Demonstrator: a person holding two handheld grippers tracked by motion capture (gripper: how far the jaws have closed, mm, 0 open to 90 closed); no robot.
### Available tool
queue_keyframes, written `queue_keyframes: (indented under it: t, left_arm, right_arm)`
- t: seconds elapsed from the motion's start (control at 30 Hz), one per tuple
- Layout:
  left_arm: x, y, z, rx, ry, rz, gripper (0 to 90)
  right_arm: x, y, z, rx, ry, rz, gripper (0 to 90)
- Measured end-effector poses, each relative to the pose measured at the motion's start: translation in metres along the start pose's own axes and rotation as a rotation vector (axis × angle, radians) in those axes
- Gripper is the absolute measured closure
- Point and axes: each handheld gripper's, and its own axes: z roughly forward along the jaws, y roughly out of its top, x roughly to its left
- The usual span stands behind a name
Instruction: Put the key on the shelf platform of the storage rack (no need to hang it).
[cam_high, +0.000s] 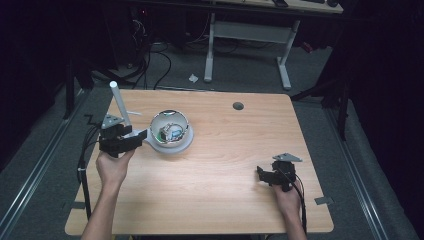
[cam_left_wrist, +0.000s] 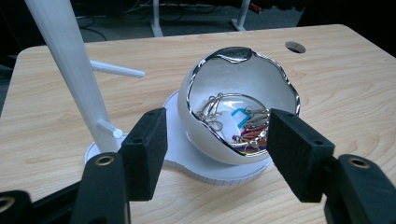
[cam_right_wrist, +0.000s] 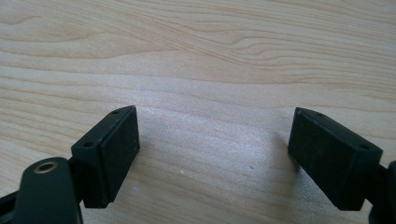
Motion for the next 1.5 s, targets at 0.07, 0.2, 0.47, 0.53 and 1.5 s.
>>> queue_keyframes:
  t: [0.07,0.2,0.47,0.53,1.5]
  left_arm:
    - [-0.001,-0.003,-0.001,-0.004,-0.005,-0.006,38.9]
    - [-0.001,-0.008,-0.003,0.006,-0.006,-0.006,38.7]
    - [-0.003,-0.016,-0.006,0.007,-0.007,-0.013,38.3]
    - [-0.004,-0.017,-0.006,0.009,-0.008,-0.013,38.2]
    - [-0.009,-0.043,-0.006,0.029,-0.012,-0.033,36.3]
  right_arm:
    - [0.0,0.0,0.0,0.0,0.0,0.0,16.6]
    - [0.0,0.0,0.0,0.0,0.0,0.0,16.6]
    - [0.0,0.0,0.0,0.0,0.0,0.0,16.6]
    - [0.0,0.0,0.0,0.0,0.0,0.0,16.6]
    - [0.0,0.0,0.0,0.0,0.0,0.0,16.6]
